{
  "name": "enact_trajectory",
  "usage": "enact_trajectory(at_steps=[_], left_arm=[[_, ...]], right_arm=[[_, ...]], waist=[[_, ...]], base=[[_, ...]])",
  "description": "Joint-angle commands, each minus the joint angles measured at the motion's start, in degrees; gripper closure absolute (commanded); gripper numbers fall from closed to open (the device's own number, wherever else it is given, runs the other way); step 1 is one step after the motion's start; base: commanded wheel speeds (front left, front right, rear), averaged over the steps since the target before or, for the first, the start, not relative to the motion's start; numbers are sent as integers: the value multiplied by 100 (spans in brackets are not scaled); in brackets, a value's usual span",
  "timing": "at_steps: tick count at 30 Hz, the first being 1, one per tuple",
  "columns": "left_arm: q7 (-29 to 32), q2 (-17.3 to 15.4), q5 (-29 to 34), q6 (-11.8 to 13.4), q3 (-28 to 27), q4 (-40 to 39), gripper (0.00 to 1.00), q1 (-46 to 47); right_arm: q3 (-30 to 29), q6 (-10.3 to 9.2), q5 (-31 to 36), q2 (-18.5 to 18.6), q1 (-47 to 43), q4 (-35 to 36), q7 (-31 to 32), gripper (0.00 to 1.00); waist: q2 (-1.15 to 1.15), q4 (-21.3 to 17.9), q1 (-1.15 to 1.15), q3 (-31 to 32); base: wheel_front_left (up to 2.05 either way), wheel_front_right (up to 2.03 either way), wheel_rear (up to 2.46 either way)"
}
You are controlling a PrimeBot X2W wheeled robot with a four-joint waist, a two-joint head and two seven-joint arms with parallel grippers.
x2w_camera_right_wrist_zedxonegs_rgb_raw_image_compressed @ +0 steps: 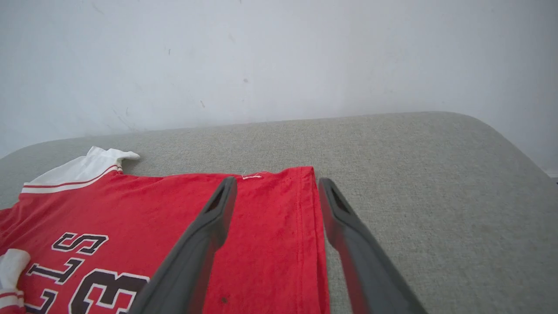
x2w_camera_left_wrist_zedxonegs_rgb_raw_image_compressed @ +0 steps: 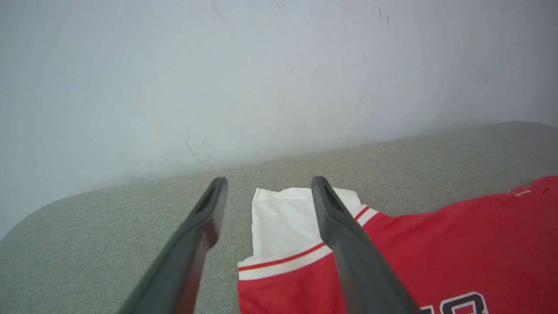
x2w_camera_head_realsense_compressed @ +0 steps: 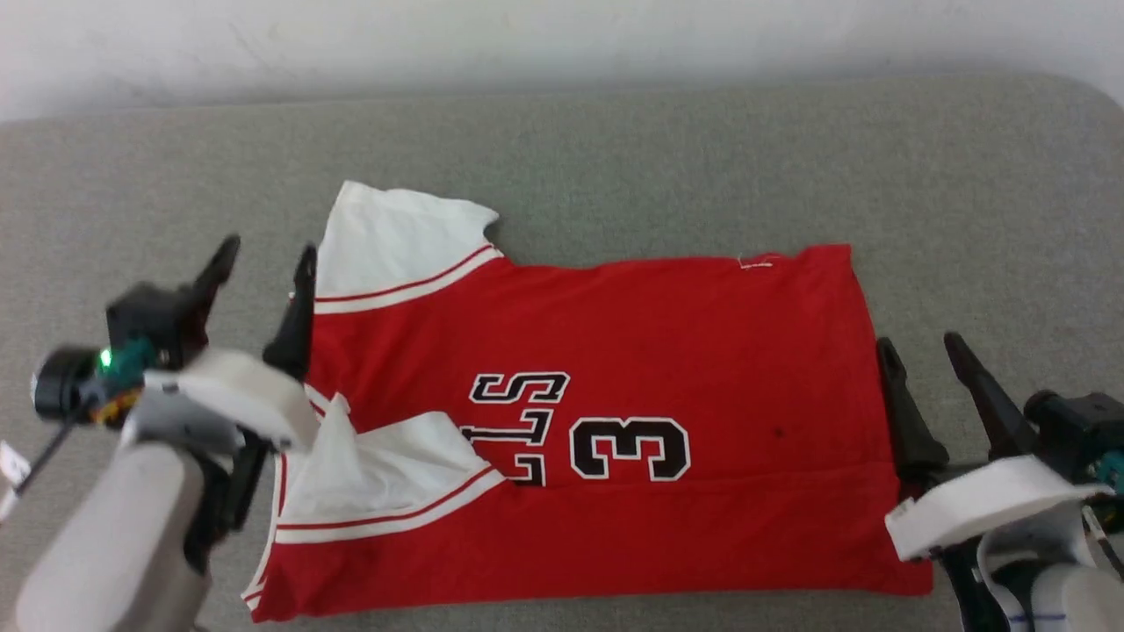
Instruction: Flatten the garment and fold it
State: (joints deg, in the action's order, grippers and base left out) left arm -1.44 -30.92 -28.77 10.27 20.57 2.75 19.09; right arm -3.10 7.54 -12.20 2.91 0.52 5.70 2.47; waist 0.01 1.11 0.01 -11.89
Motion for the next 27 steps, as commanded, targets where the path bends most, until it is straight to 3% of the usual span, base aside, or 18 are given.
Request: enact_trajectory(at_steps=[1, 10, 18, 22, 27], left_arm=[[14, -30, 46, -115, 26, 164, 0, 324], [1138, -236, -18, -739, 141, 1502, 0, 2334], [2310, -315, -452, -881, 7, 2181, 0, 3215], [3187, -322, -795, -725, -89, 2433, 0, 3388], [4327, -425, -991, -268, -94, 2438, 0, 3384]], right_arm=[[61, -5, 45, -3, 165, 45, -91, 0], [302, -5, 480, -3, 810, 364, -292, 0], [462, -5, 445, -3, 1097, 502, -256, 0], [538, -5, 398, -3, 1133, 514, -235, 0], [576, -5, 366, -3, 1137, 493, -245, 0]], waist=[[-1, -180, -1, -367], [-1, -642, -1, -1293], [-1, -918, -1, -1776], [-1, -1023, -1, -1905], [-1, -1094, -1, -1955]], base=[[0, 0, 0], [0, 0, 0], [0, 0, 0], [0, 0, 0], [0, 0, 0]])
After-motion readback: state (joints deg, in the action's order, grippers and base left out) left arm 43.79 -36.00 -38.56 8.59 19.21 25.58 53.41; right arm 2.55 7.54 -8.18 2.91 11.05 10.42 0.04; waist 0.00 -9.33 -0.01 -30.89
